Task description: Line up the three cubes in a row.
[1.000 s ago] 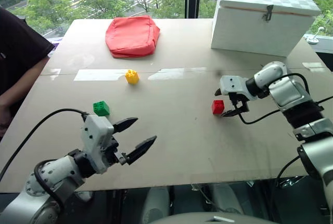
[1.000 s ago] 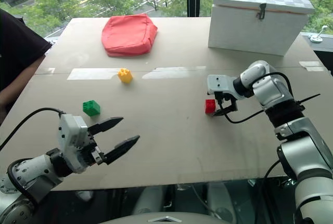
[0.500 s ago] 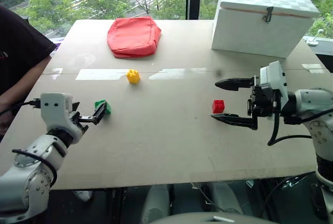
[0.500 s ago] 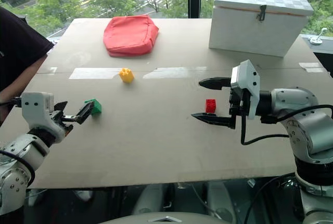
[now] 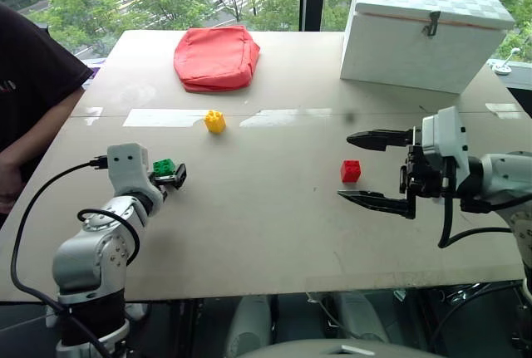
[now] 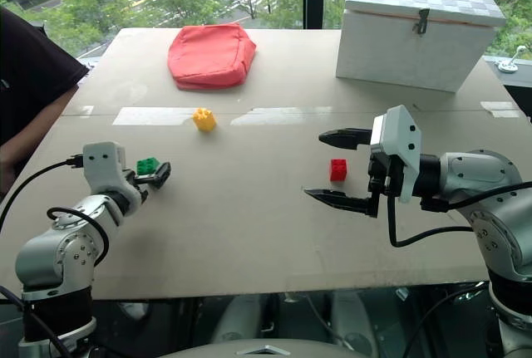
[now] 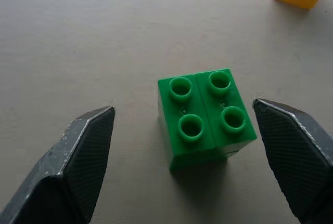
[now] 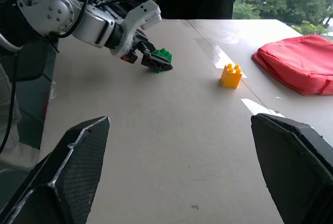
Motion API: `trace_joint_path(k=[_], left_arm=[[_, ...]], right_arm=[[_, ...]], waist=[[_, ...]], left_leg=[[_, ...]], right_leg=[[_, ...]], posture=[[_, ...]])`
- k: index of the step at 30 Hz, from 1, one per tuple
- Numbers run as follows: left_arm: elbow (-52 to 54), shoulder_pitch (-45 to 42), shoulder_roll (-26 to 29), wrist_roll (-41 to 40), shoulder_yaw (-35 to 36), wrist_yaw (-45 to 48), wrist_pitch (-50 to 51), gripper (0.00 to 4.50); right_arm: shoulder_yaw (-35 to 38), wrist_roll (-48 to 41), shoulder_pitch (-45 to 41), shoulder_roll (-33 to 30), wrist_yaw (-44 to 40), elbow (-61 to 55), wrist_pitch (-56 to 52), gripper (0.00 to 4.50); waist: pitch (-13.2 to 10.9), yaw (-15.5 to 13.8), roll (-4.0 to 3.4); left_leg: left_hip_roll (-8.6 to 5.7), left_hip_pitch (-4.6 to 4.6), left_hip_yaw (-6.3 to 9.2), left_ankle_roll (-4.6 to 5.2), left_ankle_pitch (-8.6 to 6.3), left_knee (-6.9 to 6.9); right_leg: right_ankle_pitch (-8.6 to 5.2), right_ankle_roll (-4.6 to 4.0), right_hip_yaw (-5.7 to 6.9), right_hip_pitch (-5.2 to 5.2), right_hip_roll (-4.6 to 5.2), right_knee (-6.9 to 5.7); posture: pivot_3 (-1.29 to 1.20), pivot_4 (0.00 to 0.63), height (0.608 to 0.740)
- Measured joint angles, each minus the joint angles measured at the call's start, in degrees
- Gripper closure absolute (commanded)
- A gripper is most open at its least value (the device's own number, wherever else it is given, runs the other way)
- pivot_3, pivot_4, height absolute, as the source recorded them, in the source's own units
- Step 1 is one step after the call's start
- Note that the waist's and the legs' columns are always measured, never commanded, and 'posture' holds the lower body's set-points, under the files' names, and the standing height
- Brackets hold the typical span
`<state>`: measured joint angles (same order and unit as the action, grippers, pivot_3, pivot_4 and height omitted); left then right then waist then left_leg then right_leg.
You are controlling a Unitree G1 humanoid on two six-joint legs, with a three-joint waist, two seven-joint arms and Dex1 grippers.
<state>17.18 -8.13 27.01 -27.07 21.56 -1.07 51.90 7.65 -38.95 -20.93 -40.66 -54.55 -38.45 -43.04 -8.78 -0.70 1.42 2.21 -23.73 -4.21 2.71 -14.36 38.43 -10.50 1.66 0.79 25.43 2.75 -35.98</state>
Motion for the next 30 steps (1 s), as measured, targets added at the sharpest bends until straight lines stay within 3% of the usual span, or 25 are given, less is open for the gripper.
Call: trace_joint_path(k=[4, 7, 9, 14, 17, 23, 28, 30], left_arm=[[-1.05, -0.14, -0.45, 1.85, -0.71, 1.06, -2.11, 3.24], [-1.09, 0.35, -0.11, 2.26, -0.88, 4.83, -5.39, 3.2], [-1.13, 2.33, 3.69, 2.0, -1.92, 12.87, -9.49, 3.2], [-2.73, -0.21, 16.01, -2.48, -8.4, 41.33, -15.73, 3.2], [-8.69, -8.71, 18.19, -0.93, -17.76, 55.3, -20.93, 3.2], [-28.02, -25.99, 14.08, 8.15, -32.99, 72.88, -33.27, 3.2], [-48.1, -37.76, 5.8, 15.63, -38.75, 79.92, -46.21, 3.2], [-51.49, -39.62, 4.43, 17.02, -39.69, 80.6, -48.88, 3.2]], right_arm=[[0.0, -0.89, 0.54, -1.04, 1.09, -0.8, 0.09, 0.0], [0.02, -1.77, 1.33, -1.39, 2.45, -1.23, 0.06, 0.0], [1.16, -3.98, 3.15, 3.65, 5.55, -1.24, 1.18, 0.0], [3.35, -4.33, 11.02, 2.86, 9.79, -2.28, 1.59, 0.0], [5.48, -2.37, 18.58, -0.52, 9.82, -4.42, 3.14, 0.0], [10.42, -3.19, 28.94, -1.44, 10.46, -10.07, 3.87, 0.0], [12.19, -3.93, 32.24, -0.81, 14.58, -13.2, 4.25, 0.0], [12.4, -4.18, 32.53, -0.75, 15.34, -13.85, 4.25, 0.0]], waist=[[0.0, 0.0, 0.02], [0.0, -0.02, 0.03], [0.04, 0.14, 0.28], [0.0, -0.61, 0.18], [-0.01, -1.08, 0.15], [-0.01, -0.51, 0.17], [-0.03, -0.17, 0.2], [-0.03, -0.1, 0.21]], left_leg=[[0.01, -0.01, 0.0, 0.0, 0.0, 0.0], [0.04, -0.01, 0.01, 0.0, 0.0, -0.01], [0.09, -0.01, 0.01, -0.01, -0.01, -0.03], [0.03, -0.08, 0.01, 0.0, -0.01, -0.01], [-0.08, -0.09, -0.05, 0.05, -0.02, 0.01], [-0.07, -0.08, -0.05, 0.06, -0.02, 0.03], [-0.05, -0.12, -0.06, 0.07, -0.02, 0.05], [-0.05, -0.12, -0.03, 0.07, -0.02, 0.06]], right_leg=[[0.0, 0.0, -0.01, 0.0, 0.01, 0.01], [0.0, -0.01, 0.0, 0.01, 0.02, 0.01], [0.0, -0.02, 0.03, 0.02, -0.06, 0.01], [-0.02, -0.02, 0.11, 0.03, 0.23, 0.05], [-0.03, 0.02, 0.08, 0.0, 0.3, 0.12], [-0.04, 0.05, 0.03, 0.0, -0.05, 0.1], [-0.11, 0.16, 0.04, 0.0, -0.14, 0.08], [-0.1, 0.16, -0.02, 0.0, -0.13, 0.09]], posture=[[0.0, 0.15, 0.74], [0.0, 0.15, 0.74], [0.0, 0.15, 0.74], [0.0, 0.15, 0.74], [0.0, 0.15, 0.74], [0.0, 0.15, 0.74], [0.0, 0.15, 0.74], [0.0, 0.15, 0.74]])
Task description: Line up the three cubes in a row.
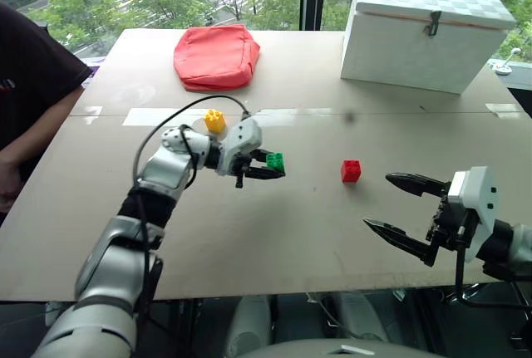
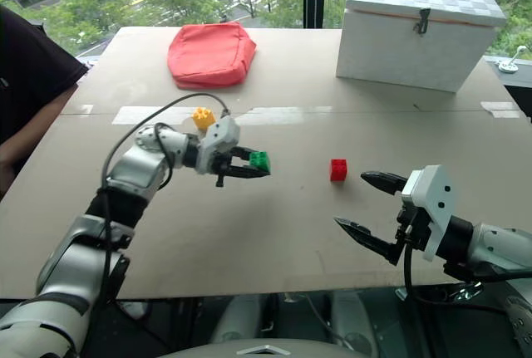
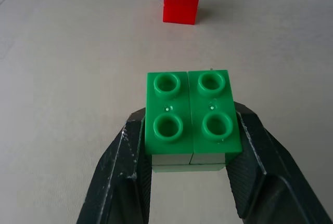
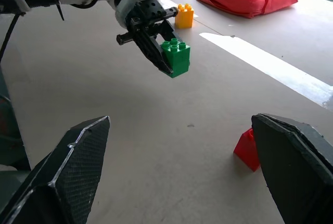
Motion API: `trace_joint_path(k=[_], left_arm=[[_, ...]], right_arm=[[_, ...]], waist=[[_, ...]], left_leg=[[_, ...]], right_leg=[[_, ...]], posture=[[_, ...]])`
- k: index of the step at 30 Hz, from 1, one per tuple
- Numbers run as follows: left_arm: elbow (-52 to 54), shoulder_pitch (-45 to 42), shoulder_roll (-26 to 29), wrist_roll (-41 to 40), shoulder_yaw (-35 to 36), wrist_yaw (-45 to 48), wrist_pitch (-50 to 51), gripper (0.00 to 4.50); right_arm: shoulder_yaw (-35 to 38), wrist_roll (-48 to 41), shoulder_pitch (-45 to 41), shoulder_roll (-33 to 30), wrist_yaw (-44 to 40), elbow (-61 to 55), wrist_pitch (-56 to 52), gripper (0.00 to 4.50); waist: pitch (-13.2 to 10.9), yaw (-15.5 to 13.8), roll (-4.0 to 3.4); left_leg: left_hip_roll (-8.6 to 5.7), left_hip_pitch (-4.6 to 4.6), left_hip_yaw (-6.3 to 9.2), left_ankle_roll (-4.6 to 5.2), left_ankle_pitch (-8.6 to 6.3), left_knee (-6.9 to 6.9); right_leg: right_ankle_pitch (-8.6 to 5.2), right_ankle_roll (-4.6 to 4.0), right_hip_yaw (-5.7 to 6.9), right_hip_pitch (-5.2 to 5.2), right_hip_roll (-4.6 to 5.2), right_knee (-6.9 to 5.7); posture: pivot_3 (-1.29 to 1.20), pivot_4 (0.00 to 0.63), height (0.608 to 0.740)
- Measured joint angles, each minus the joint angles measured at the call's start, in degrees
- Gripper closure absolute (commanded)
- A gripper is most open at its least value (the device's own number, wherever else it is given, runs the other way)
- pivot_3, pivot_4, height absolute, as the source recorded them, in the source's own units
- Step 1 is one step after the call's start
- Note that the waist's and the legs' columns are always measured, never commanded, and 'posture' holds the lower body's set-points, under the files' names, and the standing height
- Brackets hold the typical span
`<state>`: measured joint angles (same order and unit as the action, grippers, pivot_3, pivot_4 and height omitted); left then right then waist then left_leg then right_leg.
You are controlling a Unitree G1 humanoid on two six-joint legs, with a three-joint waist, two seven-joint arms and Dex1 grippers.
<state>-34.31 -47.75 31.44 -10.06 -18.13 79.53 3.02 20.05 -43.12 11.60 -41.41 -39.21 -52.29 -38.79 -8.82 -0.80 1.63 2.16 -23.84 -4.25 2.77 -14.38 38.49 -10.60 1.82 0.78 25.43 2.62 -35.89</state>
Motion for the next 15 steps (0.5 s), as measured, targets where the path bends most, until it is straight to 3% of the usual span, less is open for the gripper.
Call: trace_joint_path(k=[7, 15], left_arm=[[-16.62, -7.2, -6.79, 6.49, -1.67, 5.13, -11.98, 3.2], [-22.73, -9.9, -10.68, 10.06, -1.32, 2.68, -13.56, 3.2]], right_arm=[[0.63, -0.31, 3.36, -0.15, 3.78, -2.22, -0.02, 0.0], [0.65, -0.04, 4.69, 0.15, 7.51, -3.35, 0.26, 0.0]], waist=[[-0.01, -0.06, 0.03], [-0.01, -0.11, 0.04]], left_leg=[[-0.02, -0.02, 0.04, 0.03, -0.02, 0.03], [-0.02, -0.02, 0.08, 0.04, -0.02, 0.05]], right_leg=[[0.01, 0.0, -0.05, 0.0, 0.03, 0.01], [-0.01, 0.04, -0.03, -0.01, 0.03, -0.02]], posture=[[0.0, 0.15, 0.74], [0.0, 0.15, 0.74]])
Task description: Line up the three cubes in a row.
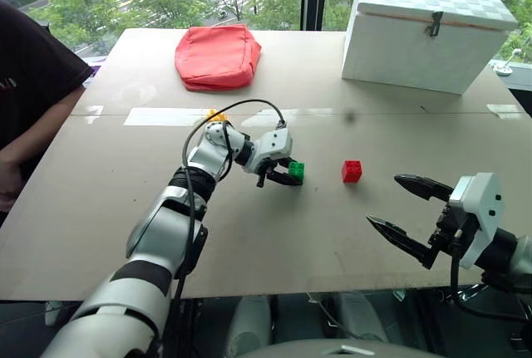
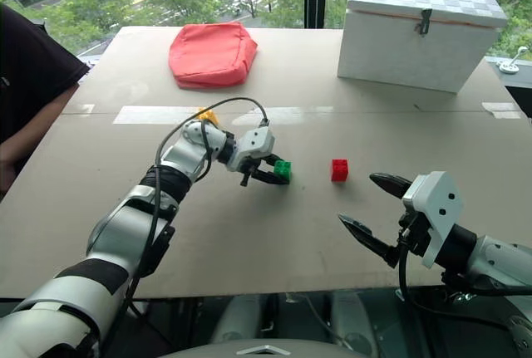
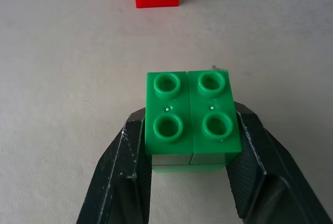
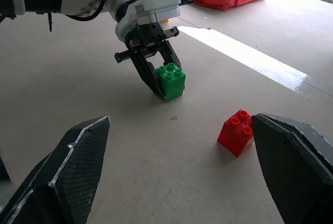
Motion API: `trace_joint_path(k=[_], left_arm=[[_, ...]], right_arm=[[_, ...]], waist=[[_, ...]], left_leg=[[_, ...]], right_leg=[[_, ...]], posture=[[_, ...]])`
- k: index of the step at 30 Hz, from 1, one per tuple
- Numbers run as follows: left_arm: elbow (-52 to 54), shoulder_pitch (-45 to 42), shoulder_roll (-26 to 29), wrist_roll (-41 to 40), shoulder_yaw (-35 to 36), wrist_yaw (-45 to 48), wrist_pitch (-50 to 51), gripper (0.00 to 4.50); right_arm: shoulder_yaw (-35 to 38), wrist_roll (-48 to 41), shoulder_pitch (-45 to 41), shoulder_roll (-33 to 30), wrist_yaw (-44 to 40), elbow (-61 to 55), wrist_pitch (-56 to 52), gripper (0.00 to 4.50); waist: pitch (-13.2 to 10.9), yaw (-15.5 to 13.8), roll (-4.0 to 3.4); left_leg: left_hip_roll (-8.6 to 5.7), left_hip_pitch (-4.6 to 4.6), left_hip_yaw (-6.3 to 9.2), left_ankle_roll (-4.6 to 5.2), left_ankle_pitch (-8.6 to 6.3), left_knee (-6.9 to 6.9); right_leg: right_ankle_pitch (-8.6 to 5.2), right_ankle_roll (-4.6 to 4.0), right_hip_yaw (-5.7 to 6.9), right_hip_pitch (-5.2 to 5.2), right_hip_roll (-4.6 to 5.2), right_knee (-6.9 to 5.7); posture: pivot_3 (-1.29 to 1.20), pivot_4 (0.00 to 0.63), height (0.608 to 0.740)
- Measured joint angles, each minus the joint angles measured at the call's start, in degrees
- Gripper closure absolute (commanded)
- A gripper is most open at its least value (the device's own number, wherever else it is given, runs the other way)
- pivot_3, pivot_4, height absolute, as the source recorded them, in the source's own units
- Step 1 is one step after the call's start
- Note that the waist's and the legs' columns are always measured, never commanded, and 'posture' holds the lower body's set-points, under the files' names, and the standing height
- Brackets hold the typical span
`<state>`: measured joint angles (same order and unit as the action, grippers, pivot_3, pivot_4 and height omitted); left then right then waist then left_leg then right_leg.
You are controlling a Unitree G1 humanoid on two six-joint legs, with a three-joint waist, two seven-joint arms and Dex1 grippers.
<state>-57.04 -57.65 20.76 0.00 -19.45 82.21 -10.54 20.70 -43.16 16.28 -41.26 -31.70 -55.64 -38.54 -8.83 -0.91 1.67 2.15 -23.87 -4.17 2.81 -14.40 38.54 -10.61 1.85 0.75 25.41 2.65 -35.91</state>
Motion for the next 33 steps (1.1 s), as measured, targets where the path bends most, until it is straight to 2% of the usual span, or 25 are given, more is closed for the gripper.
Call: trace_joint_path(k=[16, 17, 19, 20, 22, 26, 31, 32, 33], left_arm=[[-0.63, -0.14, -2.03, 1.56, 1.21, -0.89, 0.13, 3.2], [-0.63, -0.17, -2.05, 1.76, 1.25, -0.97, 0.19, 2.17], [-0.63, -0.16, -2.06, 2.04, 1.33, -1.05, 0.37, 1.43], [-0.63, -0.16, -2.09, 2.05, 1.35, -0.96, 0.6, 0.88], [-0.63, -0.16, -2.11, 2.05, 1.45, -0.82, 1.21, 0.18], [0.07, -0.14, -1.76, 1.88, 2.57, -0.65, 2.57, 0.08], [10.65, 2.57, 4.63, -2.67, 8.2, 0.4, 10.63, 0.08], [16.99, 5.22, 7.37, -5.26, 10.91, -0.25, 16.5, 0.08], [18.43, 5.78, 8.07, -5.96, 11.77, -0.62, 18.21, 0.08]], right_arm=[[0.05, -0.22, 2.78, -0.02, 1.68, -0.83, 0.51, 0.0], [0.07, -0.23, 3.07, -0.03, 1.67, -0.83, 0.63, 0.0], [0.08, -0.23, 3.22, -0.04, 1.67, -0.83, 0.76, 0.0], [0.08, -0.23, 3.26, -0.07, 1.67, -0.83, 0.92, 0.0], [0.08, -0.26, 3.3, -0.24, 1.66, -0.83, 1.13, 0.0], [0.08, -0.34, 3.29, -0.54, 1.47, -0.83, 1.29, 0.0], [0.06, -1.85, 1.01, -0.59, 0.8, -0.78, 2.38, 0.0], [0.02, -2.58, -0.26, -0.61, 0.63, -0.78, 2.94, 0.0], [0.02, -2.67, -0.44, -0.66, 0.56, -0.77, 3.03, 0.0]], waist=[[0.0, 0.08, 0.01], [0.0, 0.08, 0.01], [0.0, 0.08, 0.01], [0.0, 0.08, 0.01], [0.0, 0.09, 0.01], [0.0, 0.09, 0.01], [0.0, 0.46, 0.0], [0.0, 0.52, 0.0], [0.0, 0.5, 0.0]], left_leg=[[0.0, 0.0, 0.02, 0.0, 0.0, 0.01], [0.0, 0.0, 0.02, 0.0, 0.0, 0.01], [0.0, 0.0, 0.01, 0.0, 0.0, 0.01], [0.0, 0.0, 0.01, 0.0, 0.0, 0.02], [0.0, 0.0, 0.01, 0.0, 0.0, 0.02], [0.0, 0.0, 0.02, 0.0, 0.0, 0.02], [0.08, 0.06, 0.01, 0.0, 0.0, 0.02], [0.09, 0.06, 0.01, 0.0, 0.0, 0.02], [0.11, 0.06, 0.03, 0.0, 0.0, 0.02]], right_leg=[[0.01, -0.01, 0.0, -0.01, 0.0, -0.01], [0.01, 0.0, 0.0, -0.01, -0.01, -0.02], [0.01, 0.0, 0.0, -0.01, -0.01, -0.02], [0.01, 0.0, -0.01, -0.01, -0.01, -0.02], [0.01, 0.0, -0.01, -0.01, -0.01, -0.02], [0.01, -0.01, 0.0, -0.01, -0.01, -0.03], [0.01, -0.01, -0.04, 0.0, -0.05, -0.08], [0.01, -0.01, -0.03, 0.0, -0.05, -0.09], [0.0, 0.0, -0.01, 0.0, -0.05, -0.11]], posture=[[0.0, 0.15, 0.74], [0.0, 0.15, 0.74], [0.0, 0.15, 0.74], [0.0, 0.15, 0.74], [0.0, 0.15, 0.74], [0.0, 0.15, 0.74], [0.0, 0.15, 0.74], [0.0, 0.15, 0.74], [0.0, 0.15, 0.74]])
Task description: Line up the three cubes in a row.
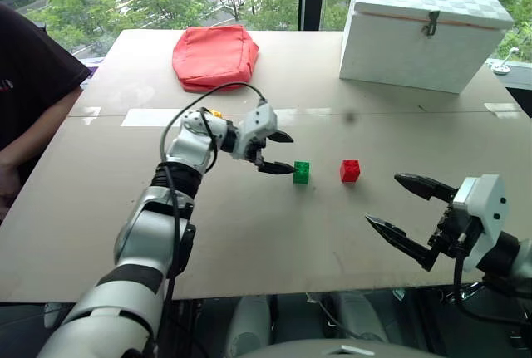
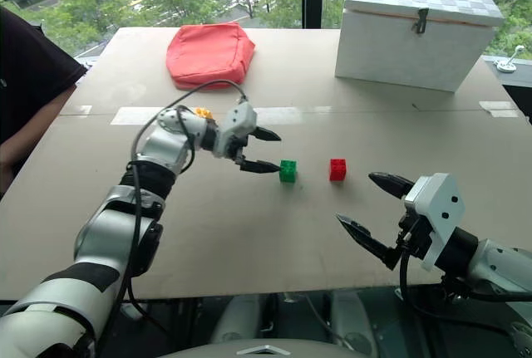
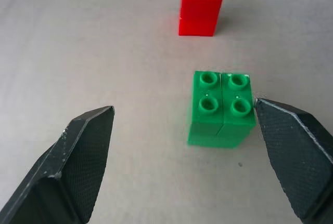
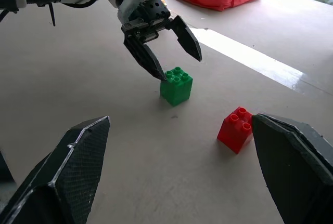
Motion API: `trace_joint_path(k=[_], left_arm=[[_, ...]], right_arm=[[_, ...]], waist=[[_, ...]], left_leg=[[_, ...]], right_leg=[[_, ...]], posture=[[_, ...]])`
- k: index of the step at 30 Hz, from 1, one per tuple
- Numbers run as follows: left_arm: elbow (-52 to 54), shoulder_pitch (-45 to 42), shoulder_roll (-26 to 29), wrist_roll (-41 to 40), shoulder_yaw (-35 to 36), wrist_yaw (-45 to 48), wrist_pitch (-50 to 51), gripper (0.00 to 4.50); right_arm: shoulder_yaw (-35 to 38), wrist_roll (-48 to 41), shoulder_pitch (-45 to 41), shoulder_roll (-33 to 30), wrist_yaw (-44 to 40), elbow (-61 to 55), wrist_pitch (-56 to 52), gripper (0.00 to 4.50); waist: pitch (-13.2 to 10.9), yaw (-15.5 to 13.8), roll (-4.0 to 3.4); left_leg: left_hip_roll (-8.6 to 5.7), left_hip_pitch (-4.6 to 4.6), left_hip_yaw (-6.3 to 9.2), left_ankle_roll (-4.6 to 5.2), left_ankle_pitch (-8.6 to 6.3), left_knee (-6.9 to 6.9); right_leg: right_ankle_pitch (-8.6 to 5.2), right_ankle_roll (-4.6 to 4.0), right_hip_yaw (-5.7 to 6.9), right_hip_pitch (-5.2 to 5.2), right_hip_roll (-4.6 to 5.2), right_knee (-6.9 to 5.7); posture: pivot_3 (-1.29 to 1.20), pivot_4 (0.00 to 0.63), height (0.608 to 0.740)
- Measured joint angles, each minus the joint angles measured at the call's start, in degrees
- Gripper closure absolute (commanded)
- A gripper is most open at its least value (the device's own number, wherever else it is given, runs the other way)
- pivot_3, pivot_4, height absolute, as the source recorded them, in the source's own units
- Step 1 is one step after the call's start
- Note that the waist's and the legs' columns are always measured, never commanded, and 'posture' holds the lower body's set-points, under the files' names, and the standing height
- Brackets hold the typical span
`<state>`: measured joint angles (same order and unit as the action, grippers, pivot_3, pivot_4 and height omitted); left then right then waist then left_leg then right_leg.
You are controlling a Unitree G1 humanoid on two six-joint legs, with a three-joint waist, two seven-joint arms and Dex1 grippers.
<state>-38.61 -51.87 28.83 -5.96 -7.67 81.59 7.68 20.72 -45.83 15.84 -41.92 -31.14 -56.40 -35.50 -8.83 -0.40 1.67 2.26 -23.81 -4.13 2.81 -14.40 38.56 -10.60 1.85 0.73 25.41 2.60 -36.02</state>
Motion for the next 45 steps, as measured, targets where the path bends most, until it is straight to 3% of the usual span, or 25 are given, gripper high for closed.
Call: trace_joint_path(k=[6, 11, 14, 27, 36, 45], left_arm=[[11.99, 5.61, 2.76, -5.35, 13.08, -19.13, 18.03, 0.08], [12.56, 6.74, -0.53, -6.37, 21.51, -37.99, 22.68, 0.08], [12.63, 7.47, -1.41, -6.27, 22.38, -44.82, 23.42, 0.08], [12.8, 9.51, -0.3, -5.1, 17.96, -46.8, 22.78, 0.08], [6.42, 8.51, -0.73, -1.99, 16.63, -54.19, 19.2, 0.08], [-0.25, 5.51, -0.94, -1.36, 15.24, -53.68, 16.27, 0.08]], right_arm=[[-1.53, -0.15, -3.98, -0.87, -1.59, 2.97, 0.2, 0.0], [-3.36, -0.77, -6.92, -0.87, -2.14, 3.76, 0.2, 0.0], [-4.77, -0.8, -8.82, -0.82, -2.16, 4.76, 0.2, 0.0], [-7.96, -1.74, -14.07, 3.1, -0.39, 5.84, 2.03, 0.0], [-9.07, -1.69, -13.35, 3.64, 1.82, 4.44, 2.08, 0.0], [-9.64, -1.61, -12.77, 3.64, 2.95, 3.38, 2.07, 0.0]], waist=[[0.0, -0.55, 0.0], [0.0, -0.5, 0.01], [0.01, -0.41, 0.02], [0.0, -0.41, 0.02], [0.0, -0.4, 0.02], [0.0, -0.42, 0.03]], left_leg=[[-0.02, 0.01, 0.09, 0.0, 0.0, 0.18], [-0.03, 0.07, 0.14, 0.0, 0.0, 0.33], [-0.06, 0.09, 0.11, 0.0, 0.0, 0.34], [-0.06, 0.06, 0.07, 0.0, 0.0, 0.34], [-0.05, 0.07, 0.07, 0.0, 0.0, 0.34], [-0.07, 0.05, 0.03, 0.0, 0.0, 0.34]], right_leg=[[0.1, 0.25, 0.09, -0.15, 0.03, -0.01], [0.16, 0.35, 0.11, -0.3, 0.06, 0.01], [0.2, 0.32, 0.1, -0.32, 0.06, 0.01], [0.29, 0.16, 0.13, -0.32, 0.07, 0.04], [0.29, 0.16, 0.16, -0.32, 0.06, 0.03], [0.29, 0.16, 0.2, -0.32, 0.06, 0.03]], posture=[[0.0, 0.15, 0.74], [0.0, 0.15, 0.74], [0.0, 0.15, 0.74], [0.0, 0.15, 0.74], [0.0, 0.15, 0.74], [0.0, 0.15, 0.74]])
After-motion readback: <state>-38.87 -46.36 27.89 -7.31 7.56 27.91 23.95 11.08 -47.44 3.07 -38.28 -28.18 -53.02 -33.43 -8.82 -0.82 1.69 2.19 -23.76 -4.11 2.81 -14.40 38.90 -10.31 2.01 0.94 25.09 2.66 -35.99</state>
